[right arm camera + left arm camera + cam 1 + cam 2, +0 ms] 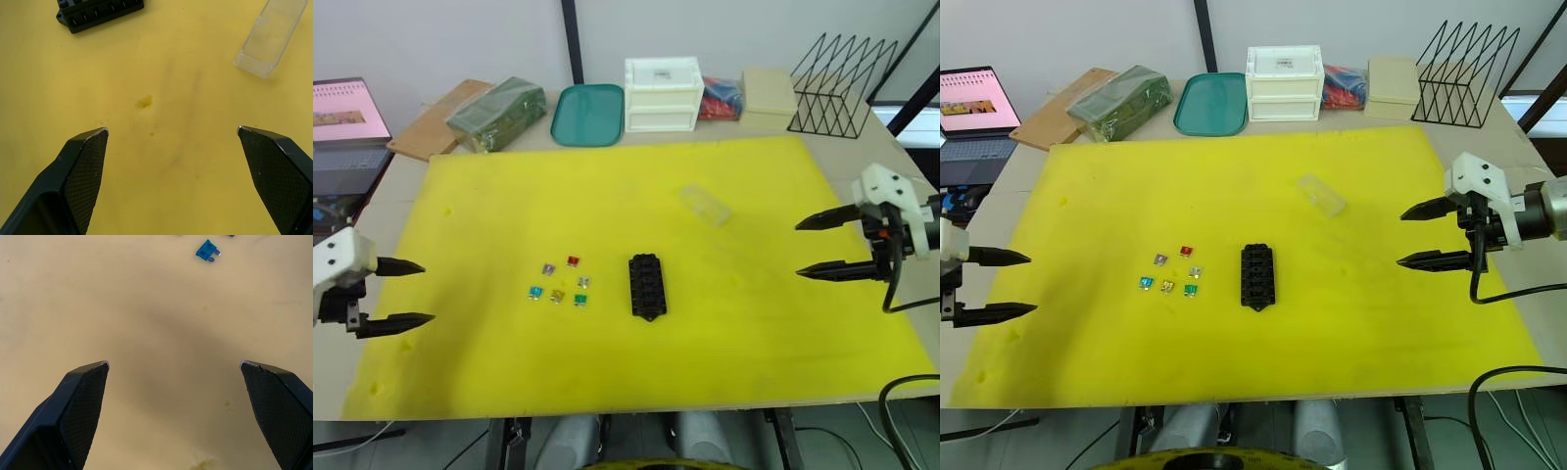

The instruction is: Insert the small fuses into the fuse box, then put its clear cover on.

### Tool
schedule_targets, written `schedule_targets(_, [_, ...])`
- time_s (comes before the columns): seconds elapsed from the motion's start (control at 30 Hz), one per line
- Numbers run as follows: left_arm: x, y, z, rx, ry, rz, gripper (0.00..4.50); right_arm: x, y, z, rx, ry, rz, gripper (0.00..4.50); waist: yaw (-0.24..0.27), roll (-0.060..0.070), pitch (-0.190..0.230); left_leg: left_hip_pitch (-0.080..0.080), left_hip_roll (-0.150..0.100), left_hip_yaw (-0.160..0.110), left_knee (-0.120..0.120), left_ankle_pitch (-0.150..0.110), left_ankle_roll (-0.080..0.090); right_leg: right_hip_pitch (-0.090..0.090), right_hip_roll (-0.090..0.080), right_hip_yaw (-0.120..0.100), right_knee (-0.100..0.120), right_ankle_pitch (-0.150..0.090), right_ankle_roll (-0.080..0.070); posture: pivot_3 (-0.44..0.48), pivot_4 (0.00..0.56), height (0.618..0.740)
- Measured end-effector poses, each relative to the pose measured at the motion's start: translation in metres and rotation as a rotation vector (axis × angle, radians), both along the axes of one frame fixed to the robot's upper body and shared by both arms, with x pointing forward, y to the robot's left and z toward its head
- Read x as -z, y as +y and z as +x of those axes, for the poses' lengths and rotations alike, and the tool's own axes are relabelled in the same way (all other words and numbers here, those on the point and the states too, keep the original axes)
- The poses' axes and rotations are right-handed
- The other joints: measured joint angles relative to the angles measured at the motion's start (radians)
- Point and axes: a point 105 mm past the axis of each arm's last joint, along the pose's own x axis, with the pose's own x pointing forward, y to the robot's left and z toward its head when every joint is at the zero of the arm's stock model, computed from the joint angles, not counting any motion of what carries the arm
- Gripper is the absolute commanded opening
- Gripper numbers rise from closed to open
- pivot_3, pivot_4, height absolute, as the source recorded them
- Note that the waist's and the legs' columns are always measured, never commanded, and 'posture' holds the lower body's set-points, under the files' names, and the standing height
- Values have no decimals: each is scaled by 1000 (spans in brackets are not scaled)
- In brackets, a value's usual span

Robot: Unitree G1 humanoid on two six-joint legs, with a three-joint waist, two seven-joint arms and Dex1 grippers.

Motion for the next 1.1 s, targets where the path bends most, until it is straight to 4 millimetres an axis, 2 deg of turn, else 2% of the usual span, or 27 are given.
schedule_targets(1.1, [-1,-6,6,-50,18,-61,4500,7,9,1,19,7,36,4472,0,0,0,0,1,1,0,1,-1,-1,1,1,0,0,-1,0,150,740])
